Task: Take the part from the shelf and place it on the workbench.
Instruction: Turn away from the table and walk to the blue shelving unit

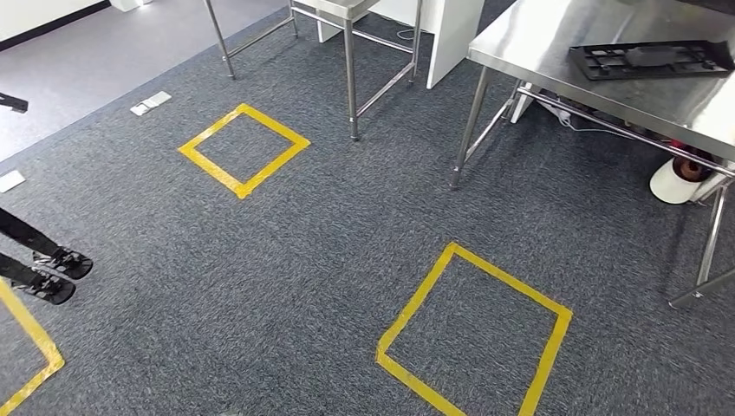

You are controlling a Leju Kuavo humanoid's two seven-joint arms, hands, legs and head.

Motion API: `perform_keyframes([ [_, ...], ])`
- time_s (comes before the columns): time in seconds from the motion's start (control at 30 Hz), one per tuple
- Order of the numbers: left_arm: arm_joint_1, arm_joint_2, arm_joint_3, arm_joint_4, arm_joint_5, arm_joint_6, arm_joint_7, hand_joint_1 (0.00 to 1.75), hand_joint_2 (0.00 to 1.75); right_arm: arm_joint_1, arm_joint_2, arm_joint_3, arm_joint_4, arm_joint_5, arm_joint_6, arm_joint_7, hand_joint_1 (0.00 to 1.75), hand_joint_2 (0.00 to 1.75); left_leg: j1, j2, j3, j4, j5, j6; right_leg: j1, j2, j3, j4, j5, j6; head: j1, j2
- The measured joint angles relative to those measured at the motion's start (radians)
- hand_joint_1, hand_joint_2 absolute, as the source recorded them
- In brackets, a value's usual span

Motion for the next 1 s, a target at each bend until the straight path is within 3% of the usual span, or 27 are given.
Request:
perform_keyframes([
  [0.03,0.001,0.001,-0.001,0.000,-0.002,0.001,0.003,0.00,0.00,-0.001,0.000,-0.003,0.000,0.002,-0.003,-0.001,0.00,0.00,0.004,0.004,0.003,-0.002,0.010,-0.005,-0.001,-0.015,-0.001,0.001,-0.001,0.001,0.000,0.000],
  [0.07,0.003,0.003,-0.002,0.000,-0.003,0.002,0.007,0.00,0.00,-0.002,0.001,-0.005,0.000,0.003,-0.006,-0.003,0.00,0.00,0.008,0.012,0.029,-0.046,0.037,-0.009,-0.002,-0.028,0.000,0.001,-0.002,0.002,0.000,0.000],
  [0.13,0.003,0.008,-0.007,0.000,-0.006,0.000,0.021,0.00,0.00,-0.008,0.008,-0.007,-0.001,0.006,-0.016,-0.004,0.00,0.00,0.011,0.050,0.109,-0.184,0.092,-0.013,0.000,-0.049,-0.001,0.007,-0.009,0.011,-0.001,0.000],
  [0.2,0.001,0.015,-0.013,0.000,-0.008,-0.005,0.047,0.00,0.00,-0.021,0.022,-0.009,-0.003,0.015,-0.028,0.014,0.00,0.00,0.007,0.072,0.151,-0.261,0.112,-0.003,0.008,-0.065,-0.002,0.013,-0.017,0.024,0.004,0.000],
  [0.3,-0.002,0.027,-0.014,0.000,0.005,-0.009,0.090,0.00,0.00,-0.057,0.056,-0.009,-0.014,0.043,-0.021,0.062,0.00,0.00,-0.003,0.048,0.148,-0.271,0.117,0.025,0.012,-0.075,0.002,0.016,-0.021,0.042,0.010,0.000],
  [0.37,-0.001,0.033,-0.014,-0.001,0.019,-0.010,0.086,0.00,0.00,-0.078,0.079,-0.007,-0.020,0.063,0.002,0.080,0.00,0.00,0.000,0.028,0.148,-0.279,0.128,0.043,0.007,-0.032,-0.018,0.063,-0.051,0.046,0.013,0.000],
  [0.43,0.000,0.036,-0.013,-0.001,0.029,-0.009,0.067,0.00,0.00,-0.088,0.093,-0.006,-0.022,0.075,0.019,0.094,0.00,0.00,0.002,0.002,0.144,-0.281,0.134,0.054,0.003,0.021,-0.075,0.189,-0.113,0.040,0.016,0.000],
  [0.5,0.004,0.036,-0.013,-0.001,0.033,-0.008,0.057,0.00,0.00,-0.090,0.099,-0.005,-0.024,0.079,0.027,0.103,0.00,0.00,0.001,-0.031,0.140,-0.281,0.136,0.056,0.003,0.038,-0.132,0.308,-0.152,0.042,0.017,0.000],
  [0.53,0.008,0.036,-0.013,-0.001,0.034,-0.007,0.055,0.00,0.00,-0.091,0.101,-0.005,-0.024,0.080,0.029,0.105,0.00,0.00,0.001,-0.048,0.140,-0.280,0.137,0.056,0.003,0.041,-0.138,0.318,-0.148,0.048,0.017,0.000],
  [0.57,0.011,0.036,-0.012,-0.001,0.035,-0.005,0.053,0.00,0.00,-0.092,0.102,-0.005,-0.025,0.082,0.032,0.106,0.00,0.00,0.001,-0.065,0.140,-0.280,0.138,0.055,0.003,0.045,-0.124,0.285,-0.126,0.056,0.017,0.000],
  [0.63,0.014,0.036,-0.011,-0.001,0.045,0.001,0.053,0.00,0.00,-0.098,0.104,-0.002,-0.028,0.094,0.040,0.110,0.00,0.00,0.001,-0.095,0.140,-0.277,0.140,0.049,-0.004,0.078,-0.063,0.142,-0.061,0.069,0.018,0.000],
  [0.67,0.014,0.036,-0.007,-0.001,0.056,0.007,0.054,0.00,0.00,-0.102,0.107,0.003,-0.029,0.107,0.047,0.116,0.00,0.00,0.000,-0.109,0.139,-0.276,0.141,0.044,-0.006,0.096,-0.038,0.081,-0.037,0.068,0.018,0.000],
  [0.73,0.014,0.037,0.007,-0.001,0.086,0.021,0.063,0.00,0.00,-0.113,0.120,0.021,-0.032,0.144,0.069,0.133,0.00,0.00,-0.002,-0.128,0.133,-0.274,0.144,0.032,-0.003,0.114,-0.020,0.032,-0.017,0.054,0.017,0.000],
  [0.8,0.021,0.041,0.027,0.000,0.120,0.037,0.075,0.00,0.00,-0.125,0.140,0.048,-0.038,0.185,0.097,0.147,0.00,0.00,0.001,-0.135,0.125,-0.274,0.147,0.020,-0.002,0.096,-0.019,0.032,-0.010,0.035,0.015,0.000],
  [0.87,0.029,0.042,0.051,0.001,0.154,0.066,0.072,0.00,0.00,-0.138,0.162,0.083,-0.046,0.222,0.130,0.154,0.00,0.00,0.002,-0.086,0.105,-0.238,0.124,0.012,-0.006,0.074,-0.019,0.029,-0.003,0.016,0.009,0.000],
  [0.93,0.031,0.034,0.077,0.001,0.187,0.113,0.053,0.00,0.00,-0.147,0.172,0.118,-0.052,0.254,0.160,0.160,0.00,0.00,0.001,-0.018,0.050,-0.123,0.058,0.005,-0.003,0.042,-0.019,0.027,-0.003,0.002,0.000,0.000],
  [1.0,0.031,0.019,0.104,0.002,0.214,0.162,0.037,0.00,0.00,-0.154,0.174,0.151,-0.055,0.280,0.187,0.164,0.00,0.00,0.004,0.004,-0.012,0.004,0.005,-0.001,0.002,0.005,-0.021,0.027,-0.005,-0.003,-0.004,0.000],
])
